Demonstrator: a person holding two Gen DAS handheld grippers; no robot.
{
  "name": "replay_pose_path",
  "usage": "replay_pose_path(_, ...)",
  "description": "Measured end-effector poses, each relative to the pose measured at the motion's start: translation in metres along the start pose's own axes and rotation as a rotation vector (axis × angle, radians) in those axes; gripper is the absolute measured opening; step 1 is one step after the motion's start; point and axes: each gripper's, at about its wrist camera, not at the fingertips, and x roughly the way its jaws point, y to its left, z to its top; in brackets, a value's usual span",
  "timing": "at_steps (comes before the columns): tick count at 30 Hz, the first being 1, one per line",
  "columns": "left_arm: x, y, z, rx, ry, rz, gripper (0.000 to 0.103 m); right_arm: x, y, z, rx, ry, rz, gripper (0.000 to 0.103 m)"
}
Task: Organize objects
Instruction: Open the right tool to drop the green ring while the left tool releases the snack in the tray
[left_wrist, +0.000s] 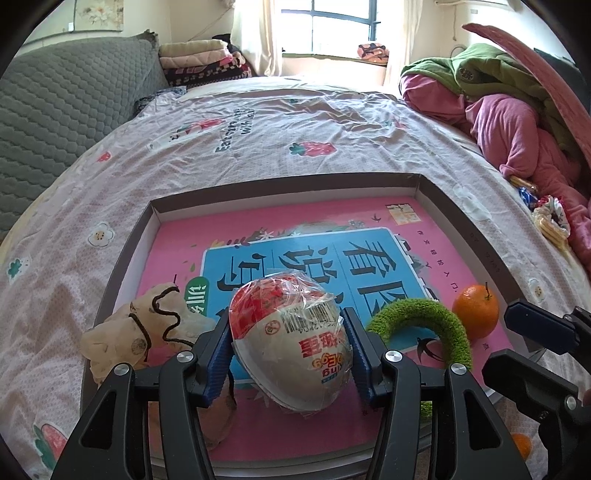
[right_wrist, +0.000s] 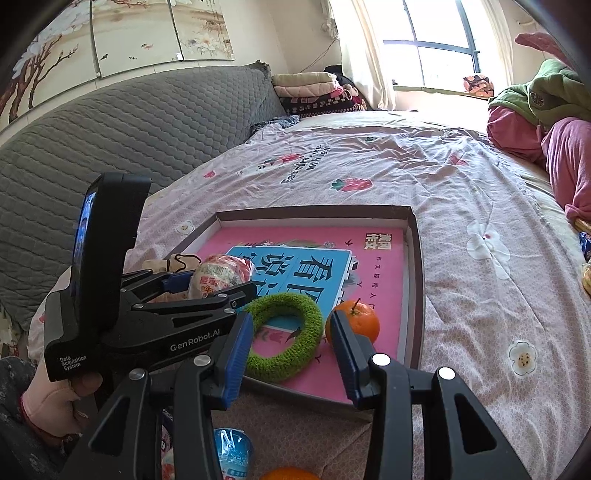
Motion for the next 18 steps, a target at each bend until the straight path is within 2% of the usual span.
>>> replay_pose_path(6, -0.001, 0.001, 0.0, -0.002, 0.001, 0.001, 0.063, -0.001, 0.001, 0.0, -0.005, -0.002, -0.003, 0.043)
replay_pose_path(18, -0.014, 0.001, 0.002, -0.006, -0.014, -0.01, 0.064, -0.004, 0.0, 0.0, -0.003, -0.013, -0.016, 0.044)
